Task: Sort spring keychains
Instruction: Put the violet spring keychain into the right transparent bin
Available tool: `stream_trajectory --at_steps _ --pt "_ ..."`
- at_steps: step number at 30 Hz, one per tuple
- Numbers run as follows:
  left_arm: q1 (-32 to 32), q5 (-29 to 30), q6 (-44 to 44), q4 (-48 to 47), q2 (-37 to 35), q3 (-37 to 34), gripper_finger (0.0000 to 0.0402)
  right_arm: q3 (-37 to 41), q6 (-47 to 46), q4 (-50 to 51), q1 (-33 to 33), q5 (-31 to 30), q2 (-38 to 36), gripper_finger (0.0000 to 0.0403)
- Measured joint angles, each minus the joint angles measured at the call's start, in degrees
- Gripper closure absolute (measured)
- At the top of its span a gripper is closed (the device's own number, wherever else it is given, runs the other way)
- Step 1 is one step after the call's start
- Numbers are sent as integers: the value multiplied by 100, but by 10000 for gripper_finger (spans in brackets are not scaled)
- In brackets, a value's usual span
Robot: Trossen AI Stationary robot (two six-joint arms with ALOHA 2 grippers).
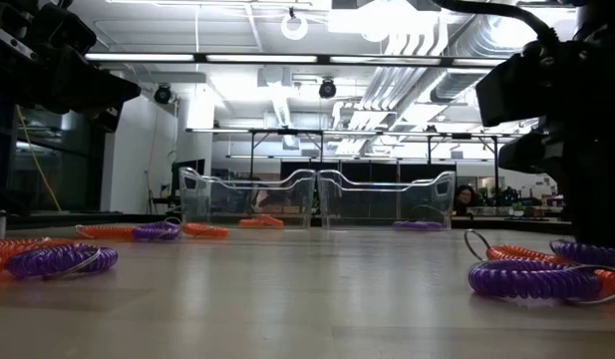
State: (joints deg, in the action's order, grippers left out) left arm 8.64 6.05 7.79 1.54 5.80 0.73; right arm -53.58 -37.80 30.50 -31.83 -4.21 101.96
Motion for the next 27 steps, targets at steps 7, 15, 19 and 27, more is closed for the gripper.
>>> stream_trajectory --at_steps 7,15,19,27 --pt "0 0 0 0 0 0 401 37 -122 69 68 -13 -345 396" --pt "0 0 0 0 2 0 401 31 -136 435 377 -87 -1049 399" --pt "0 0 0 0 0 0 401 26 -102 590 643 -145 -1414 399" --pt "0 0 0 0 2 0 401 24 134 793 1460 -313 -1887 400"
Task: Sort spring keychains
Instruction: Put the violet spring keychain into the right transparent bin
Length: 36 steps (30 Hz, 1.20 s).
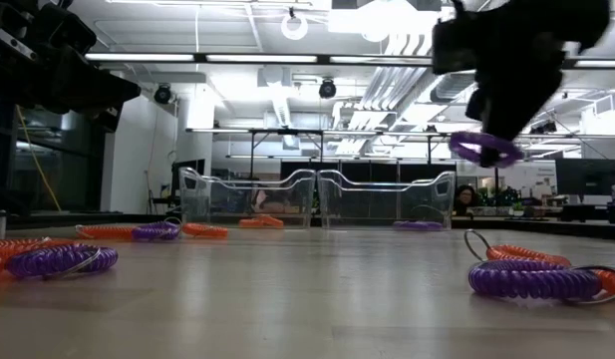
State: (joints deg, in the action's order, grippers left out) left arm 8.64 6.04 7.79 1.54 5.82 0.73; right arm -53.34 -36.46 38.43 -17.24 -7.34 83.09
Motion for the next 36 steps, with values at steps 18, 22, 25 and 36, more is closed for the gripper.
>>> stream_trajectory --at_steps 18,22,25,36 --pt "0 0 0 0 -2 0 401 -1083 1266 -38 2686 -472 -61 400" --pt "0 0 0 0 0 0 401 -1121 1113 -148 3261 -517 -61 400" --pt "0 1 0 0 -2 0 401 -1119 944 -192 3686 -551 -61 400" --pt "0 0 0 0 -2 0 401 -1119 543 -196 4974 -338 469 394"
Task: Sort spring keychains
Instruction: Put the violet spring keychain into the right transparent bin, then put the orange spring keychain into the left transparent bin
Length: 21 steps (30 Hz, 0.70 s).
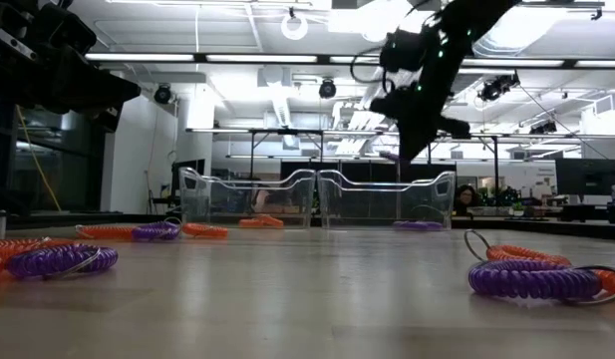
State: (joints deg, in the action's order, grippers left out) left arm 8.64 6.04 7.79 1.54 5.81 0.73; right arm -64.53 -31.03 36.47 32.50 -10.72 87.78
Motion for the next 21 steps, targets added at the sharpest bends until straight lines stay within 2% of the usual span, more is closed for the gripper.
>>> stream_trajectory --at_steps 5,14,21 --pt "0 0 0 0 -1 0 401 2 -4 -116 231 124 380 395" --pt "0 1 0 0 -1 0 401 4 -50 -144 240 8 528 323" --pt "0 0 0 0 -1 0 401 3 -178 -142 241 -17 528 285"
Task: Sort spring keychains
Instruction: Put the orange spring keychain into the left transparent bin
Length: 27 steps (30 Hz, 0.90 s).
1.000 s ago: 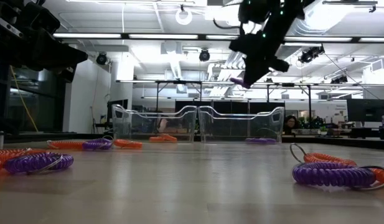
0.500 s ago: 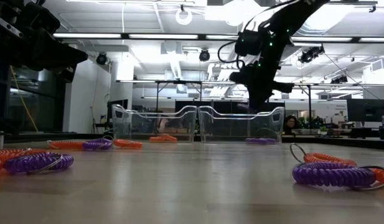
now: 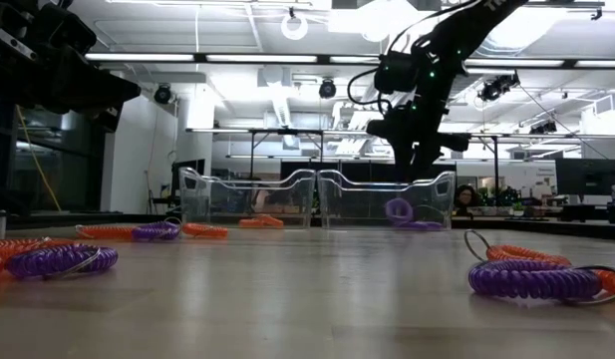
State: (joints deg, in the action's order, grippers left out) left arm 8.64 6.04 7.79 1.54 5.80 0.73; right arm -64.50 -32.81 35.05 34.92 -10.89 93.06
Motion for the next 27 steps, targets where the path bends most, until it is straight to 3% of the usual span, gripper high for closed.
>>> stream_trajectory --at_steps 13,27 --pt "0 1 0 0 2 0 401 1 234 -68 -399 76 -467 252" --pt "0 0 0 0 0 0 401 -1 1621 464 -1952 1075 -1203 251"
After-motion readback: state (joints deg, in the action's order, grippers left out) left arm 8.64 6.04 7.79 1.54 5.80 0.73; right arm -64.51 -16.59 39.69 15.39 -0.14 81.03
